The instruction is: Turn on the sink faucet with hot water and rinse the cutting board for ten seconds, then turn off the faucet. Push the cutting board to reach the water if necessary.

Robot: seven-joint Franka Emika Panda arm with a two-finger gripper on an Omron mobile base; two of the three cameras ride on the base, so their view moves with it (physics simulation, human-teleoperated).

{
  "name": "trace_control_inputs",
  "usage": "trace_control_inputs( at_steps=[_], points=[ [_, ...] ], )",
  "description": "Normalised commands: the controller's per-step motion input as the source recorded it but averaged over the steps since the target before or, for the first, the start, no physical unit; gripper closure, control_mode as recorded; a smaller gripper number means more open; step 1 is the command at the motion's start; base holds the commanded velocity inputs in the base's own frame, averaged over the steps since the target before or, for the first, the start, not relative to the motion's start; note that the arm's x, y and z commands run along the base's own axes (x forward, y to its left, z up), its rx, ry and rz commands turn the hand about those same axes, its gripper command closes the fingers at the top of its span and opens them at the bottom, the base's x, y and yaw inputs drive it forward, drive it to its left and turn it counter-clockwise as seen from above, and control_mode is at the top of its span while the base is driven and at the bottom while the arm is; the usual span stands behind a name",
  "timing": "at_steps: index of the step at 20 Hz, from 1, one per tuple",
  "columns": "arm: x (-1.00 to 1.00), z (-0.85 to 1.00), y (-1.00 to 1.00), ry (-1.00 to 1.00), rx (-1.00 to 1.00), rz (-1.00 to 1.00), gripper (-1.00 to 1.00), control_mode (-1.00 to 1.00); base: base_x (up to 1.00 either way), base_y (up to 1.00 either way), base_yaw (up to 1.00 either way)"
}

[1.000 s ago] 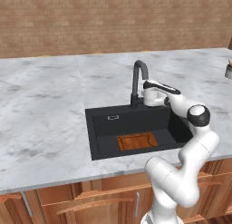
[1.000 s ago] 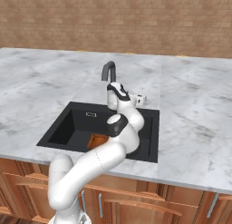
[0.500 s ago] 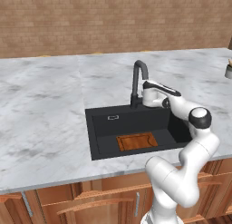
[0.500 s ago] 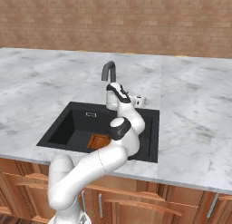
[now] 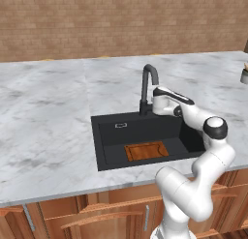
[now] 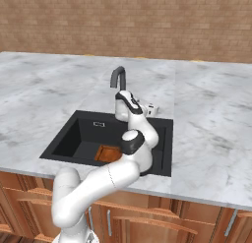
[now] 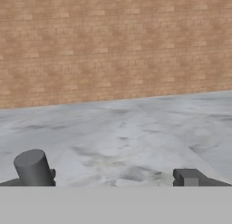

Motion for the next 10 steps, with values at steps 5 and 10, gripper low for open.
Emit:
trace_control_inputs(
  at_steps=[5, 10],
  points=[
    [-0.25, 0.0, -0.1, 0.0, 0.0, 0.0, -1.0, -1.0, 0.0, 0.0, 0.0],
    [-0.27, 0.0, -0.11, 0.0, 0.0, 0.0, -1.0, -1.0, 0.0, 0.0, 0.0]
  ],
)
